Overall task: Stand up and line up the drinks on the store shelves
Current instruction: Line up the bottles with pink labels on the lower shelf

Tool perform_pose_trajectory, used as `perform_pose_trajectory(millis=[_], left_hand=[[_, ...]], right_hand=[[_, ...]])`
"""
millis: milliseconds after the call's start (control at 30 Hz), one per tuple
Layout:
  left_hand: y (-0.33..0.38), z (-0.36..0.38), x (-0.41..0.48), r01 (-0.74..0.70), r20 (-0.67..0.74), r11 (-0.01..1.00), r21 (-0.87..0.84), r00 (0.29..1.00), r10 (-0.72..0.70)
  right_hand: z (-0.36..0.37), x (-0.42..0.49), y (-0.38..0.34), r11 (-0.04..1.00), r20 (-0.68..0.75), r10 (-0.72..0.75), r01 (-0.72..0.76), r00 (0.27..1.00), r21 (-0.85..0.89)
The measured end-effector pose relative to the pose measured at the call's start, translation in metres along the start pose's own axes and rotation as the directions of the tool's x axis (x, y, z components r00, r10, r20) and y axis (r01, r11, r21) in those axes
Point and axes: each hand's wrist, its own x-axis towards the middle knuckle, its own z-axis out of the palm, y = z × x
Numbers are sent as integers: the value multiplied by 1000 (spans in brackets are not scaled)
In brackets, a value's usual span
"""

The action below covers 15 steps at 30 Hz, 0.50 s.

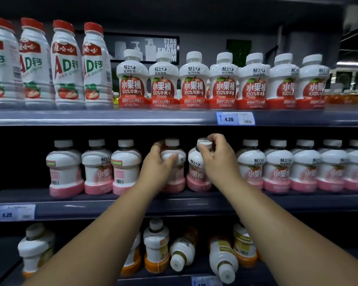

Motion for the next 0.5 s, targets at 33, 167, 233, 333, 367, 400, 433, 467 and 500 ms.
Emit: perform_pose_trajectory(millis=[33, 167, 233, 333, 367, 400, 433, 467, 500], left_hand=[[-5, 1, -2, -9, 43, 1000, 11, 999, 9], [-22, 6, -5, 10, 87, 986, 168, 996, -25], [-26, 10, -5, 68, 75, 977, 204, 994, -85], [-30, 15, -3, 133, 63, 962, 239, 986, -152], [-31, 15, -2, 147, 58, 956, 252, 984, -167], [-33, 15, -1, 154, 54, 955, 253, 984, -173], [-36, 14, 0, 153, 58, 959, 238, 984, -171], [-39, 12, 0, 149, 70, 968, 204, 984, -166], [-40, 10, -1, 148, 94, 976, 157, 982, -164]], right_hand=[[2, 2, 2, 1000, 20, 11, -11, 1000, 10], [8, 1, 16, 996, 166, 92, -90, 982, -21], [13, -6, 25, 993, 191, 109, -98, 976, -63], [18, -15, 34, 977, 151, 198, -183, 968, -106], [18, -16, 35, 967, 143, 240, -224, 960, -121], [17, -16, 37, 960, 152, 265, -246, 952, -135], [16, -16, 40, 958, 175, 274, -252, 946, -139], [14, -17, 42, 960, 201, 270, -247, 942, -133], [13, -18, 43, 963, 223, 261, -239, 939, -121]])
